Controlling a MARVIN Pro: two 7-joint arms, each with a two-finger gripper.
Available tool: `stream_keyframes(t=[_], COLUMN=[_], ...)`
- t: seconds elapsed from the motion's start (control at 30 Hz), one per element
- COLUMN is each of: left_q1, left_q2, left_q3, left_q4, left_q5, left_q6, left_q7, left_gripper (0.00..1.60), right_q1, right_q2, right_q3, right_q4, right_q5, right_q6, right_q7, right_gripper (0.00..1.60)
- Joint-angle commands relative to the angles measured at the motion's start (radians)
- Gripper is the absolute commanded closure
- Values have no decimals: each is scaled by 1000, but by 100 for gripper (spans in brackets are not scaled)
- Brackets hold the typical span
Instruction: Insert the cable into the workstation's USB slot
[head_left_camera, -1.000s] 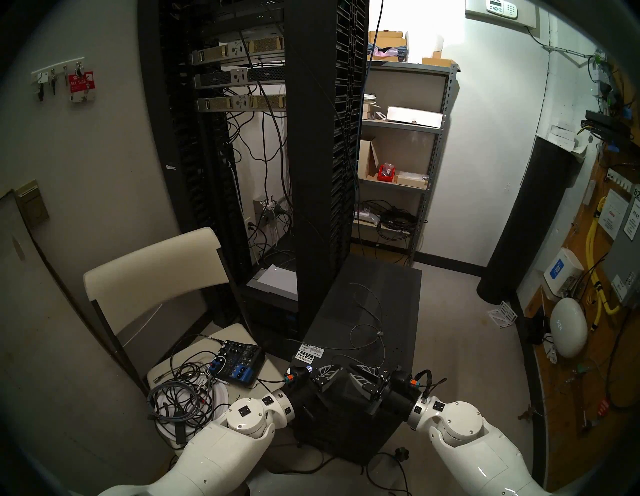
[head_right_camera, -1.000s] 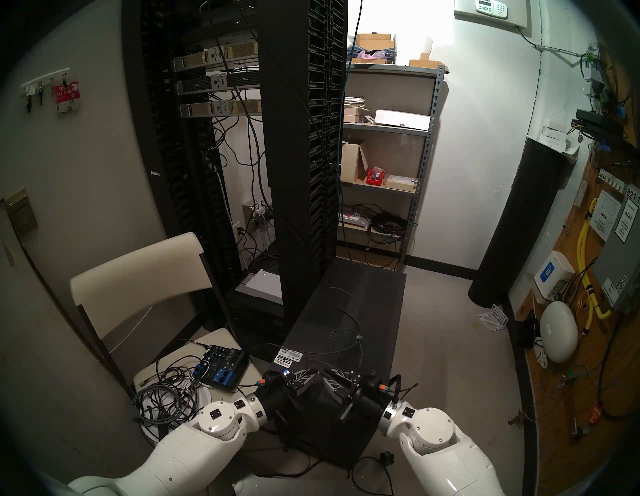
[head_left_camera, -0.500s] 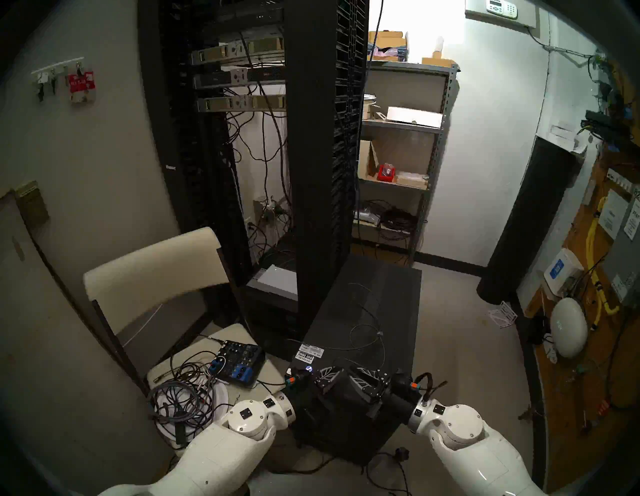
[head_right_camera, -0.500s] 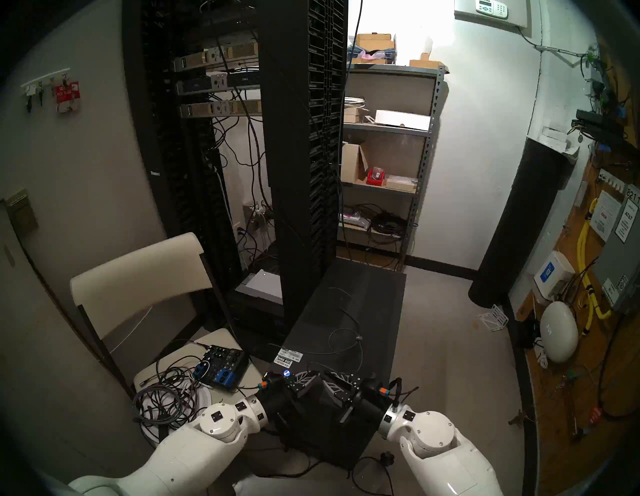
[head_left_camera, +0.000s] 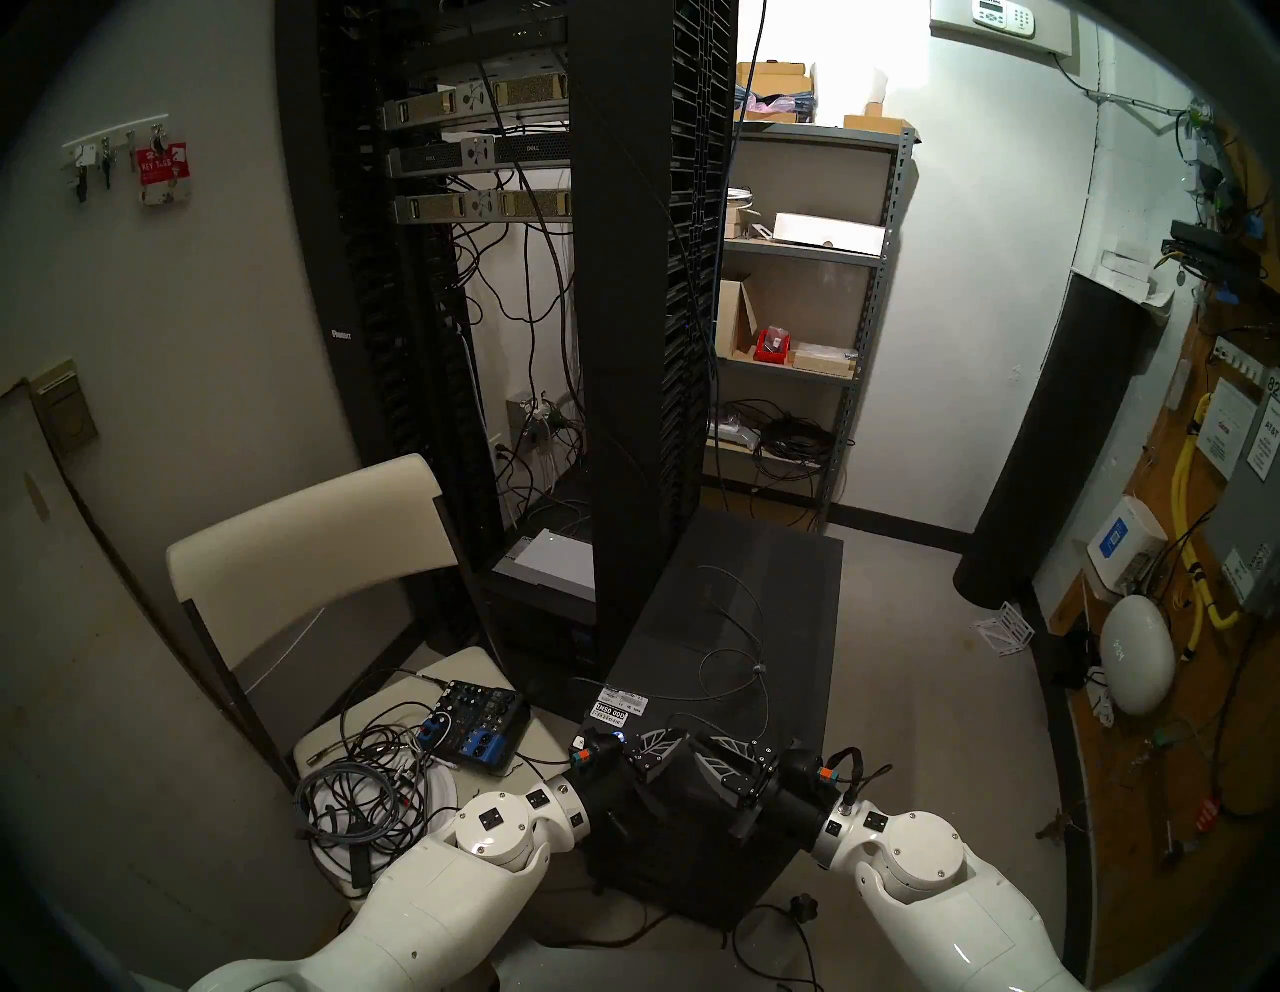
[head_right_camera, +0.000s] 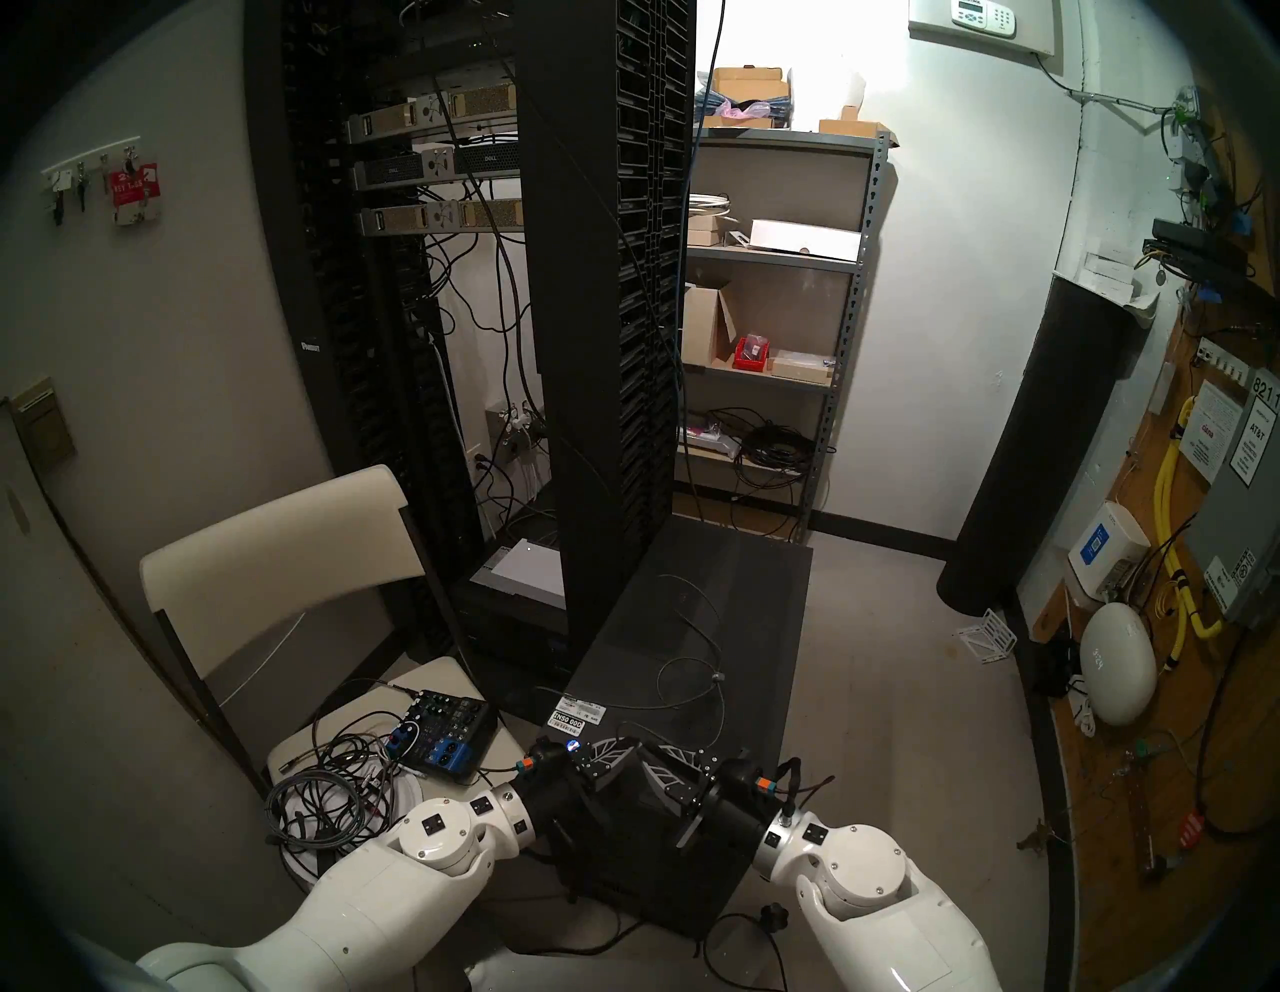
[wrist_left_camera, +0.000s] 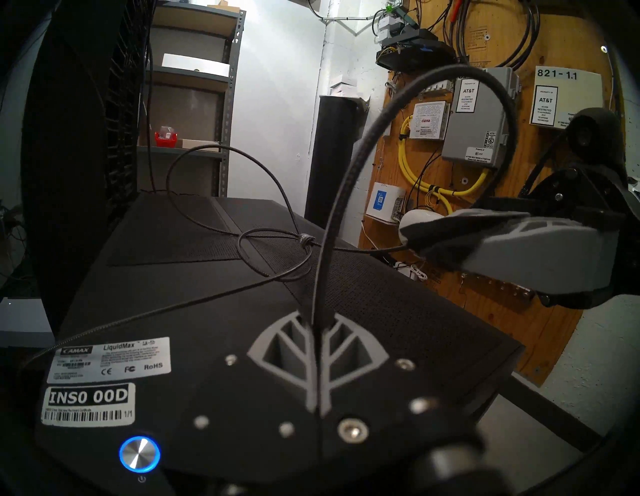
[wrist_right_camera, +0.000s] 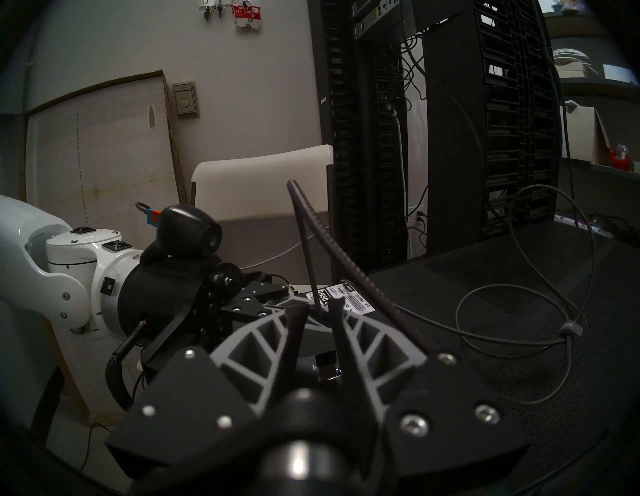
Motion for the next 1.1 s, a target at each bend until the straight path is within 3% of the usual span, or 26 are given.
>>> stream_keyframes(t=[0.0, 0.77, 1.07], left_q1=[-29, -54, -42], left_q2=[-10, -14, 4], left_q3=[-5, 0, -1], left_q4=[15, 68, 46], left_q5=[0, -13, -25], left_q6=[-15, -9, 11], left_q7=[-2, -35, -59], left_gripper=[160, 160, 160], right_q1=[6, 33, 39], right_q2=[-10, -18, -20], right_q3=[-3, -4, -1], right_q4=[-25, 6, 17], right_q5=[-2, 11, 14], right_q6=[-2, -3, -3], right_q7=[-6, 6, 15], right_gripper=[81, 81, 81])
